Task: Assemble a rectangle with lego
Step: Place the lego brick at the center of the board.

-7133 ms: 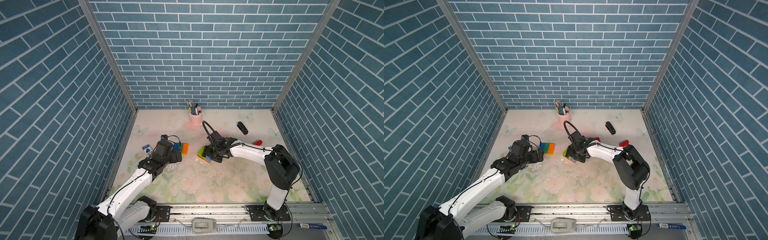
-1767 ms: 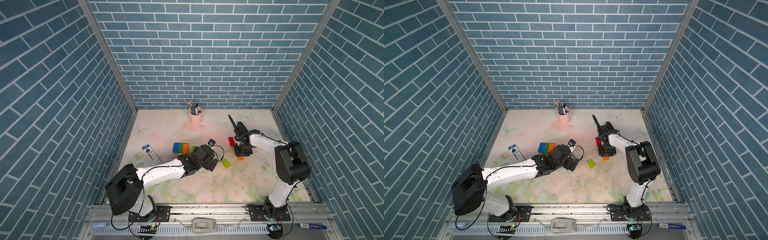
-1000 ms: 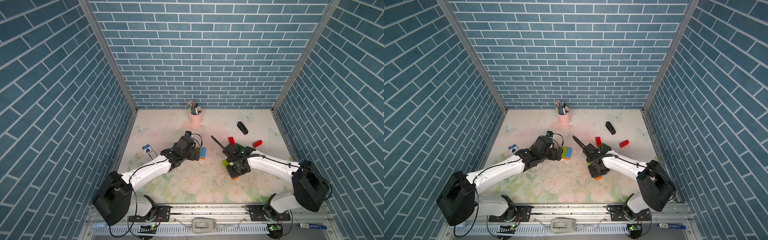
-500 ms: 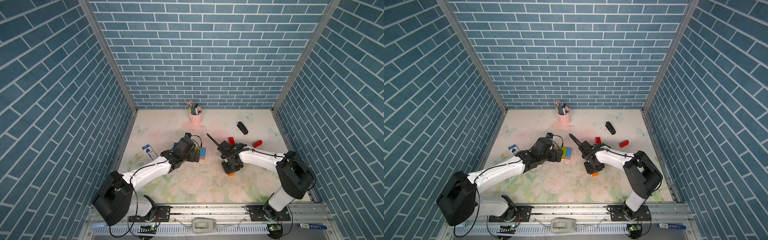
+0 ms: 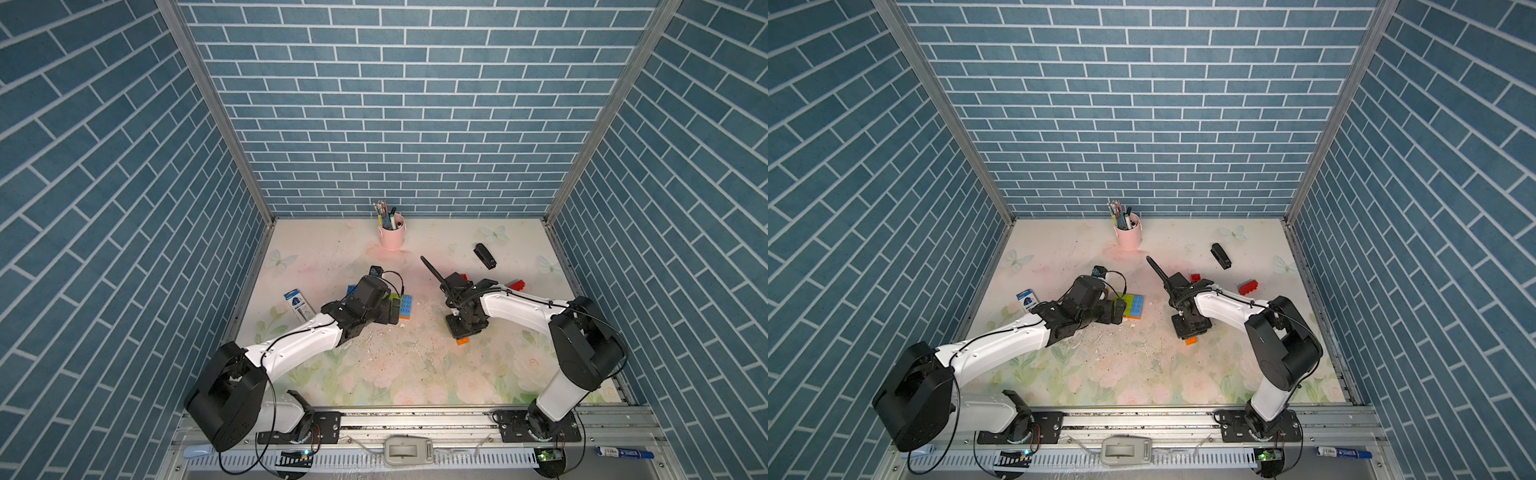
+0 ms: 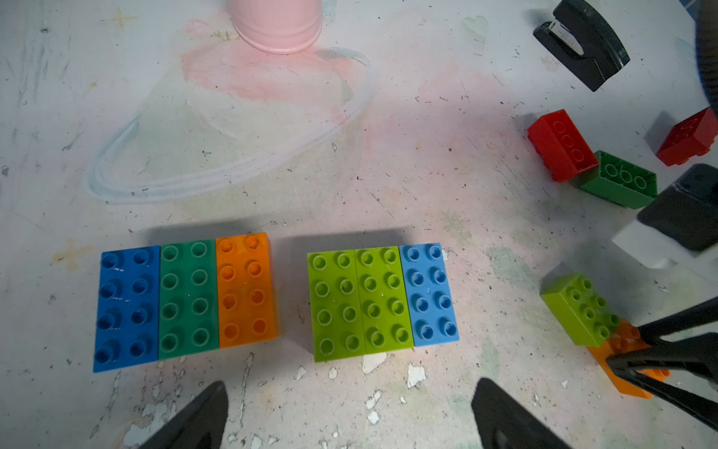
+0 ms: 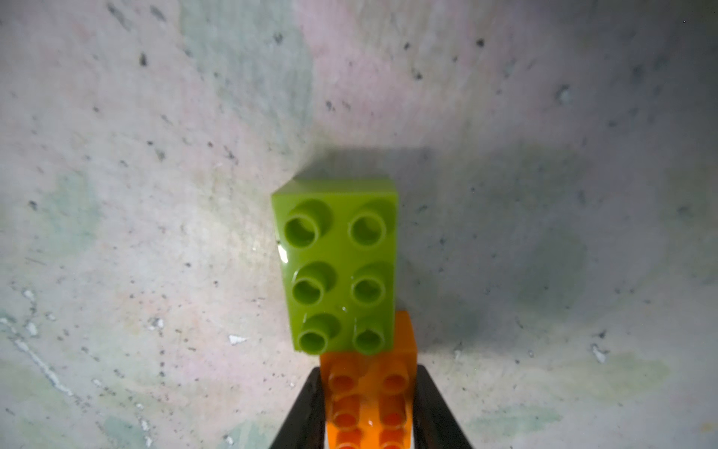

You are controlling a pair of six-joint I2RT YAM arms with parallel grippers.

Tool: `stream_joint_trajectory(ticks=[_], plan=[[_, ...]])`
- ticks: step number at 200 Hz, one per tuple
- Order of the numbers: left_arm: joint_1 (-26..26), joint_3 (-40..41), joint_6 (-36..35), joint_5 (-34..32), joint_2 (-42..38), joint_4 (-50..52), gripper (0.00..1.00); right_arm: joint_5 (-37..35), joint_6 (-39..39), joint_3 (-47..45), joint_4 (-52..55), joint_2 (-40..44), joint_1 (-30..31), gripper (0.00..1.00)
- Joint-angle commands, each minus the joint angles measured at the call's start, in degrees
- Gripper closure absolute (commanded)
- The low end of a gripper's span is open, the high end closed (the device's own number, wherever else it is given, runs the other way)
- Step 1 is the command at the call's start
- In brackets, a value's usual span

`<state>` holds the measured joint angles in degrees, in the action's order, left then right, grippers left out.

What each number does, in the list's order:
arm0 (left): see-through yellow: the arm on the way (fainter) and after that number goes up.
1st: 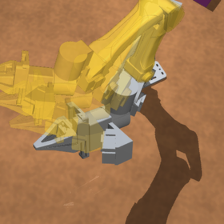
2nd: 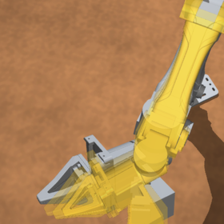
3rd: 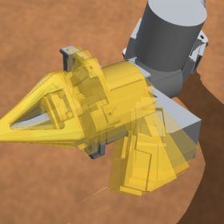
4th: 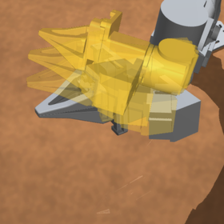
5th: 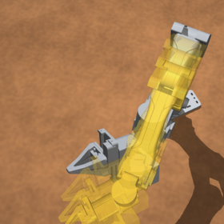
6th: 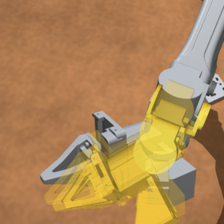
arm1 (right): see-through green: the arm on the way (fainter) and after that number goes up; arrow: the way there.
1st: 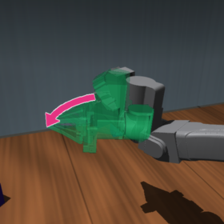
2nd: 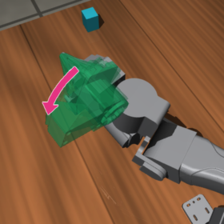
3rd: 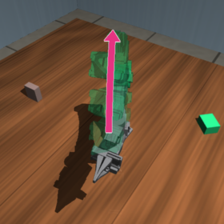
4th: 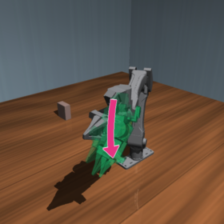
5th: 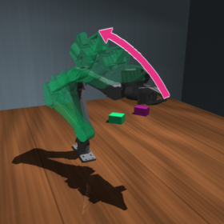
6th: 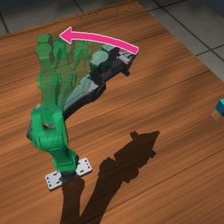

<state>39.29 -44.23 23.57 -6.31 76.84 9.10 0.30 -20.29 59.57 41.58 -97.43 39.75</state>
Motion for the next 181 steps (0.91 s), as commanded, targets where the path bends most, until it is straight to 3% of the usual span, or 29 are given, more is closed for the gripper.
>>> stream_joint_trajectory(ticks=[1,181], plan=[[-0.08,0.67,-0.28,-0.11,-0.29,-0.21,0.01,2.78,2.32,0.03,-0.32,-2.44,-0.35,0.71],[-0.09,1.17,-0.83,-0.11,-0.45,-0.70,0.01,4.36,-2.67,0.60,-3.02,-3.65,-0.35,0.68]])
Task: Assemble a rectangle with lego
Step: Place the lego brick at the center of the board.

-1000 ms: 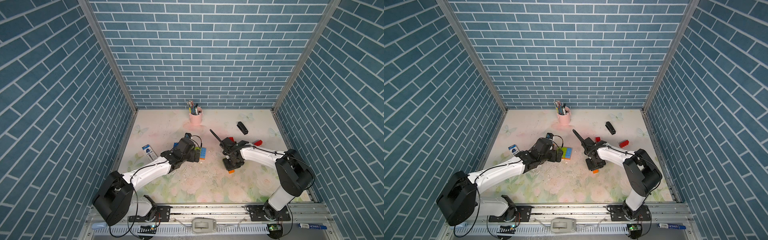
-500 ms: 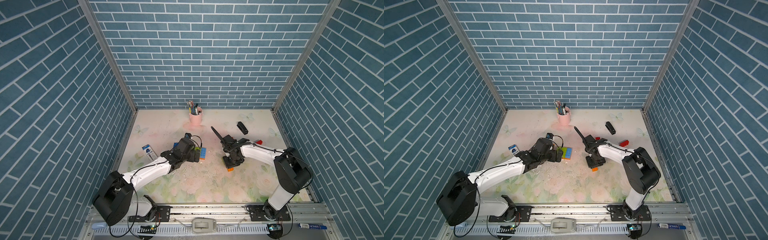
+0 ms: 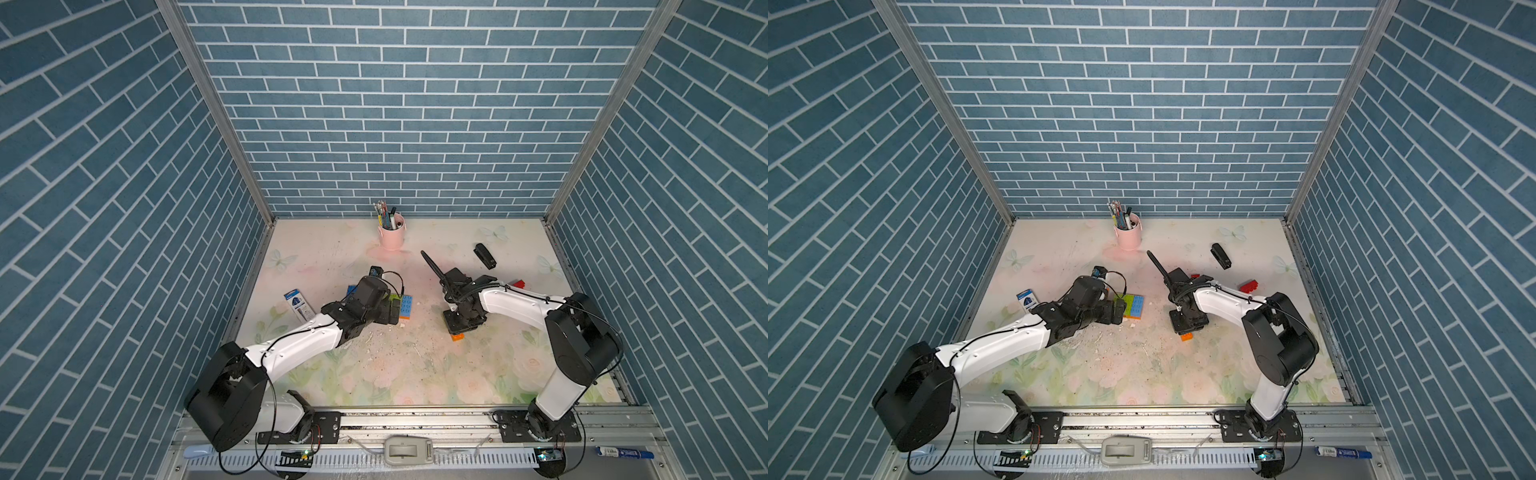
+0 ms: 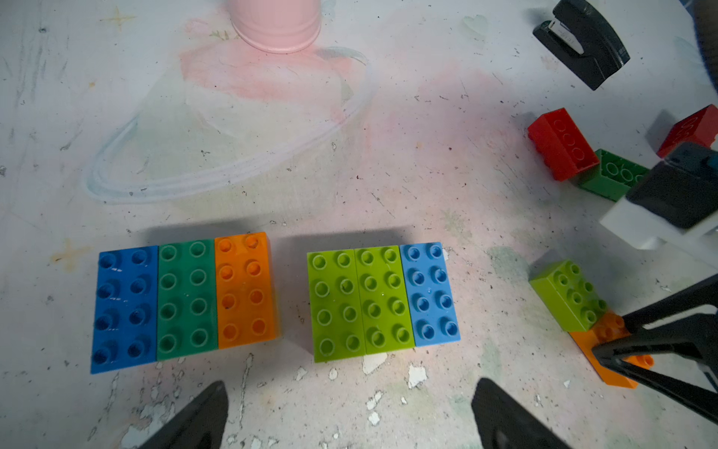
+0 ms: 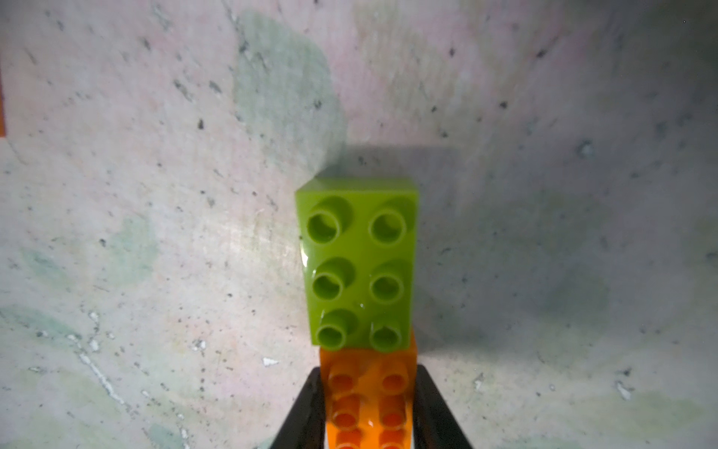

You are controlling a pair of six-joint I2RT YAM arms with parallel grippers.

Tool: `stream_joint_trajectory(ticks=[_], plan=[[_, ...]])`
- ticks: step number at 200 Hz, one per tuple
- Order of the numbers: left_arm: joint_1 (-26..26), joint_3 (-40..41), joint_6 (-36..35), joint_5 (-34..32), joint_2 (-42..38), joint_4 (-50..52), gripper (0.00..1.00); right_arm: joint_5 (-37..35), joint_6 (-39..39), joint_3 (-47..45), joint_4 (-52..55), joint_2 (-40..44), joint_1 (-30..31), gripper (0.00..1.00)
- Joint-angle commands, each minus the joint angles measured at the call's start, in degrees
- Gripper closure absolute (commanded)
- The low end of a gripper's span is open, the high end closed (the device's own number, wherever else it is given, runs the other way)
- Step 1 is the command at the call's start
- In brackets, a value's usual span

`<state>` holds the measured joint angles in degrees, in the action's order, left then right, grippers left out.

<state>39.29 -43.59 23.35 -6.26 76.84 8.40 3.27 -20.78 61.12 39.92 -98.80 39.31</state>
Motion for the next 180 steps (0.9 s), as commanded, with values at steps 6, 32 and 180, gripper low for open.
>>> stream_joint_trajectory(ticks=[6,32,180], plan=[[-0.07,0.61,-0.66,-0.10,-0.34,0.02,0.01,1.39,-2.33,-0.92,-1.34,-2.29,0.04,0.68],[-0.09,0.61,-0.51,0.08,-0.20,-0.31,0.01,1.39,-2.60,-0.81,-1.43,-2.75,0.07,0.68],[-0.09,0.66,-0.90,0.01,-0.45,-0.25,0.01,1.39,-3.34,0.47,-0.22,-3.09,0.07,0.46]])
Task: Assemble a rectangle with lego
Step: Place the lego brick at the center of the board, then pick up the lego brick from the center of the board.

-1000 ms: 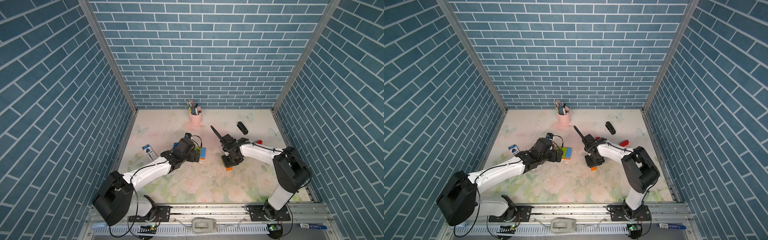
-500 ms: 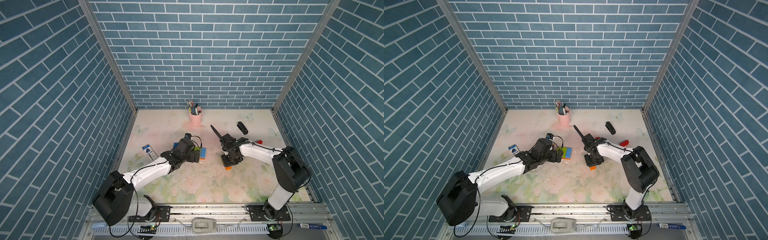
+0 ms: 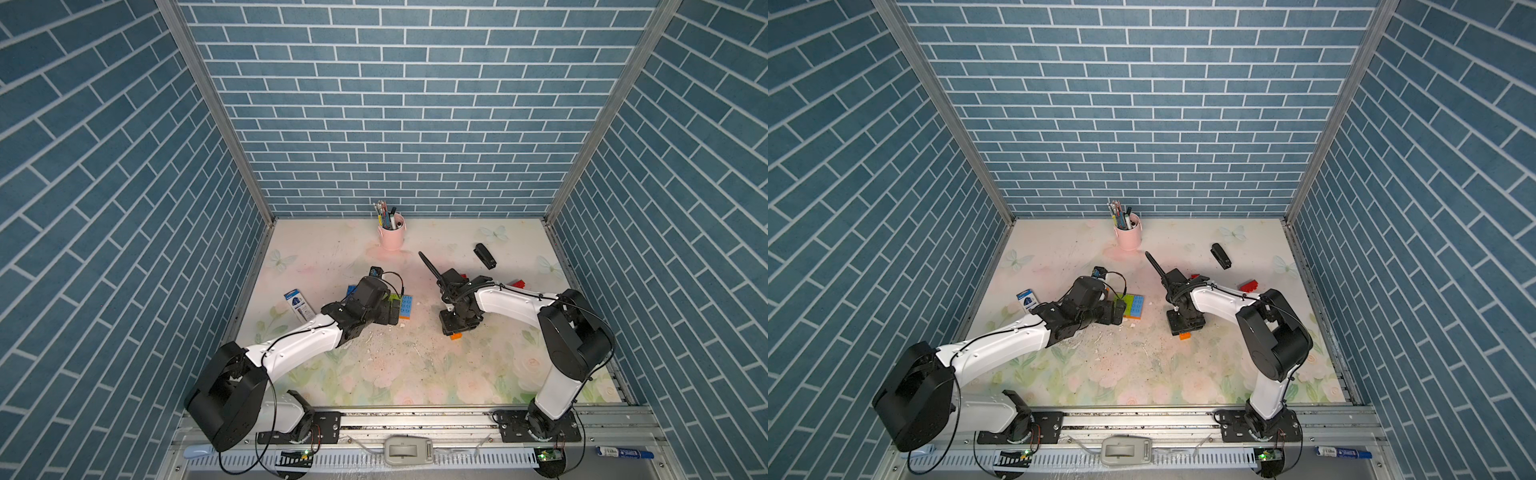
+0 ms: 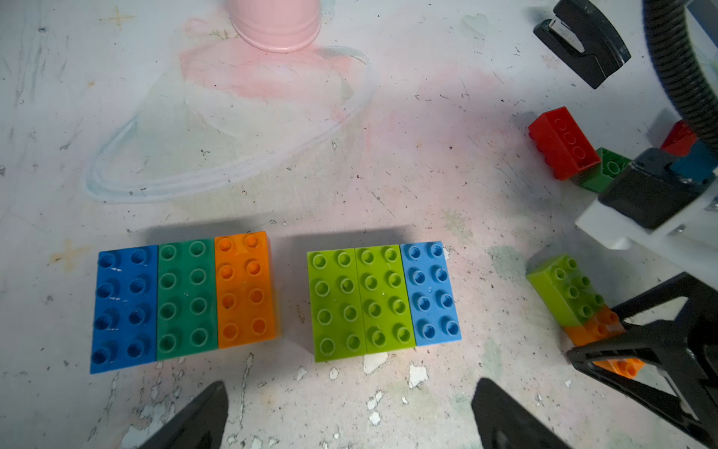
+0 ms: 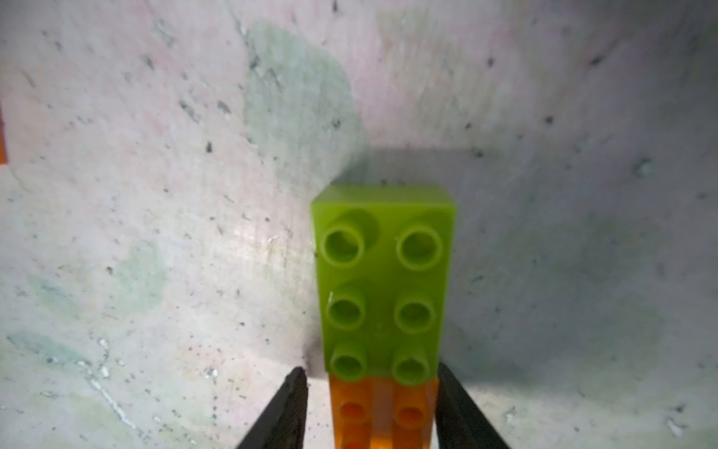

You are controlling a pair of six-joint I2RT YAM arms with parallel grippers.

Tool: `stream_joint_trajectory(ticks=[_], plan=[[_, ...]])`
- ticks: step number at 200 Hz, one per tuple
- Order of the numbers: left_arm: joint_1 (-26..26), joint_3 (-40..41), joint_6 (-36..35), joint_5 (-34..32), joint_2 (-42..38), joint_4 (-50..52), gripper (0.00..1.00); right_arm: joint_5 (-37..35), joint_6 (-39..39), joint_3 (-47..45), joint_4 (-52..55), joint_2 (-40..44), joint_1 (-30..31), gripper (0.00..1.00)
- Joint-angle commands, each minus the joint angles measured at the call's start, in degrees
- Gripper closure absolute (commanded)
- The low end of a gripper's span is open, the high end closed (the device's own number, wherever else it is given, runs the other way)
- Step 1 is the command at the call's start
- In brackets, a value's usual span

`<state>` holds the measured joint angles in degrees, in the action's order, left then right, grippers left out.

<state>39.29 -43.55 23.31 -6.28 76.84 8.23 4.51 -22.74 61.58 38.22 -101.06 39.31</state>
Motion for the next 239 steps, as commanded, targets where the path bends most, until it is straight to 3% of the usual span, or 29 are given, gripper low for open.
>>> stream_joint_trajectory(ticks=[1,37,70,94,115,133,171,202,239], plan=[[-0.09,0.59,-0.83,-0.01,-0.46,-0.11,0.01,0.14,-1.40,-0.03,1.50,-0.78,0.07,0.45],[-0.13,-0.48,-2.11,-1.50,-1.18,1.15,0.01,2.91,-1.77,2.82,5.15,5.29,-2.51,0.41],[-0.03,-1.83,-5.99,-1.53,-1.42,0.40,0.01,2.76,-1.61,4.76,7.81,10.72,-11.75,0.41],[6.79,-4.99,-13.83,-5.11,2.30,-1.28,0.01,-4.72,-3.46,7.04,8.63,7.22,-18.58,0.41],[13.80,-10.53,-18.79,-6.61,8.44,-0.75,0.01,-7.11,-8.29,9.30,6.20,3.85,-21.73,0.39],[16.86,-12.84,-18.79,-5.51,12.37,-2.15,0.01,-8.23,-11.83,11.12,3.00,1.50,-22.16,0.36],[17.45,-12.62,-15.58,-3.58,13.91,-4.26,0.01,-7.55,-13.49,13.83,-0.33,-3.29,-22.43,0.34],[16.47,-11.74,-15.81,-5.98,12.96,-2.25,0.01,-4.95,-6.54,15.84,-1.60,-4.45,-21.64,0.33],[12.53,-8.36,-11.92,-4.26,9.48,-3.78,0.01,-5.41,-0.42,23.48,2.26,-10.04,-19.64,0.33]])
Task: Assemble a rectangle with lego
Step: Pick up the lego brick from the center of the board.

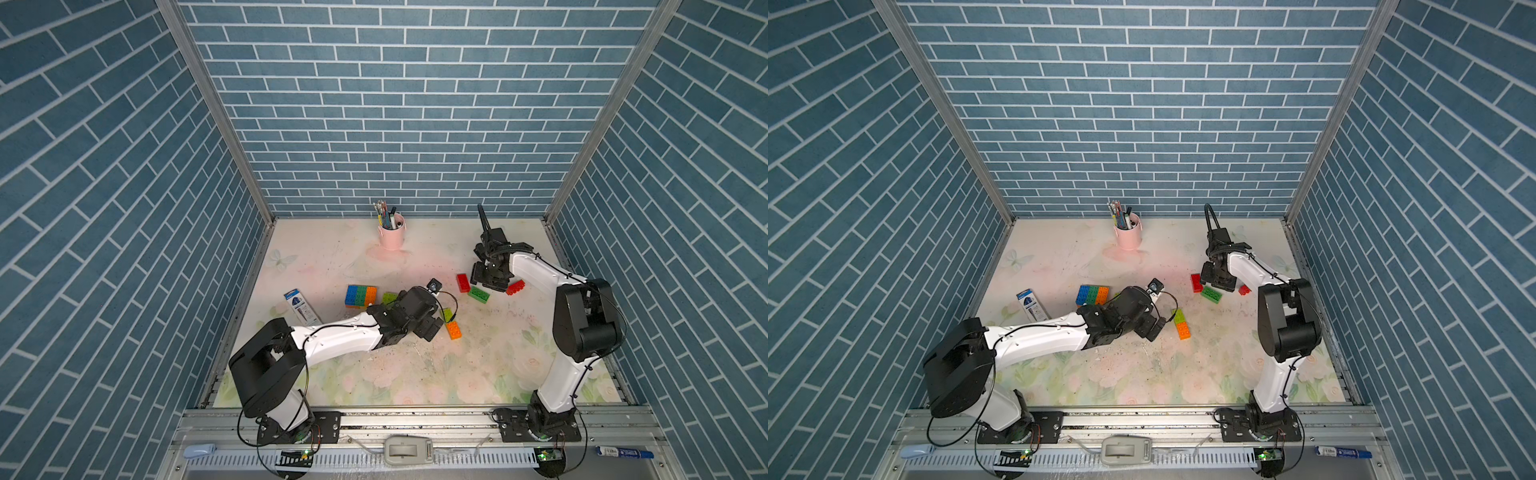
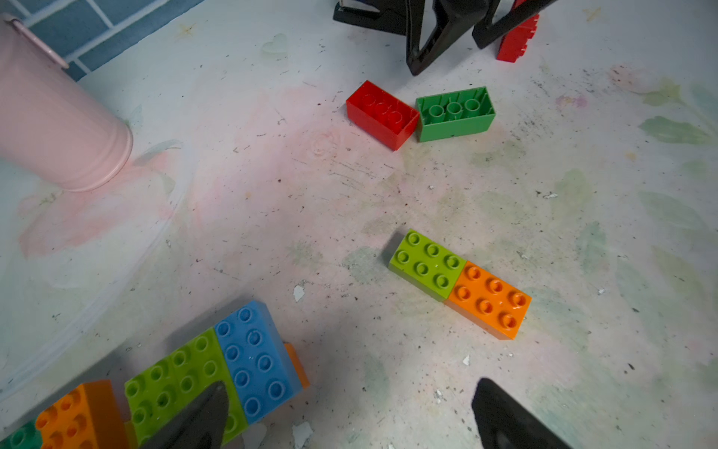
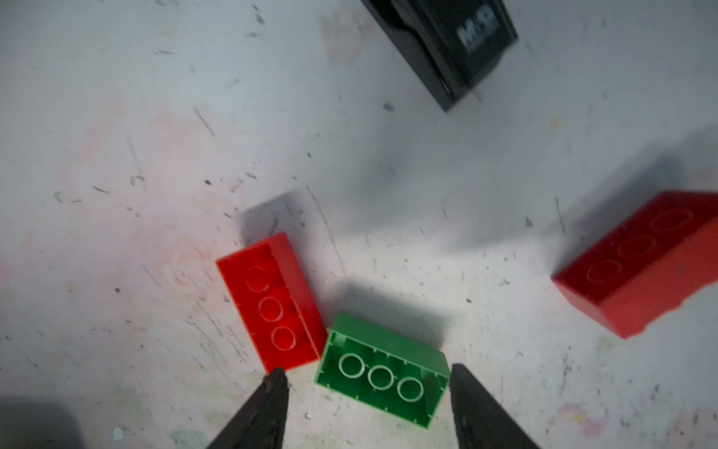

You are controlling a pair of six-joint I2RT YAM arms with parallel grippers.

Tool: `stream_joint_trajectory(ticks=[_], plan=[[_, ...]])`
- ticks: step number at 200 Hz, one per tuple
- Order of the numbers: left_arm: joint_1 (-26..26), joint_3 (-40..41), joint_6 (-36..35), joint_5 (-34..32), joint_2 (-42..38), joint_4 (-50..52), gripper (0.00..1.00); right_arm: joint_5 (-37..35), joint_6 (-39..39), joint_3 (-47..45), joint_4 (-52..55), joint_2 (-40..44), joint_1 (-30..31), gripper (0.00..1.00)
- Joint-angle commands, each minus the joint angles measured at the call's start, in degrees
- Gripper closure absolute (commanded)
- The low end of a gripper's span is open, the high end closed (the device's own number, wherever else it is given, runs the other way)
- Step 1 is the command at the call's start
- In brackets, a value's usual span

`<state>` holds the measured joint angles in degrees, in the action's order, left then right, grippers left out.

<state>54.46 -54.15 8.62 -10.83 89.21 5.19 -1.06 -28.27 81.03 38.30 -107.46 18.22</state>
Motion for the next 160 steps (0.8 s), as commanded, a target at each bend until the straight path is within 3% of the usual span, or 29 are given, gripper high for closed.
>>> stream_joint_trajectory(ticks=[1,80,134,160], plan=[[-2.75,2.40,2.92,0.33,-3.03,-0.77,0.01,0.22,5.18,4.30,2.28,-3.81,1.51,0.33],[-7.46,7.57,5.78,0.78,-9.50,-0.90,0.01,-1.38,8.54,16.32,8.10,-15.52,4.28,0.37],[-8.99,9.53,7.81,0.67,-13.30,-1.75,0.01,-0.61,8.74,19.30,9.81,-20.30,4.48,0.53],[-11.84,10.75,11.50,3.34,-16.08,-1.79,0.01,-0.34,8.54,20.04,9.86,-19.82,4.46,0.68]])
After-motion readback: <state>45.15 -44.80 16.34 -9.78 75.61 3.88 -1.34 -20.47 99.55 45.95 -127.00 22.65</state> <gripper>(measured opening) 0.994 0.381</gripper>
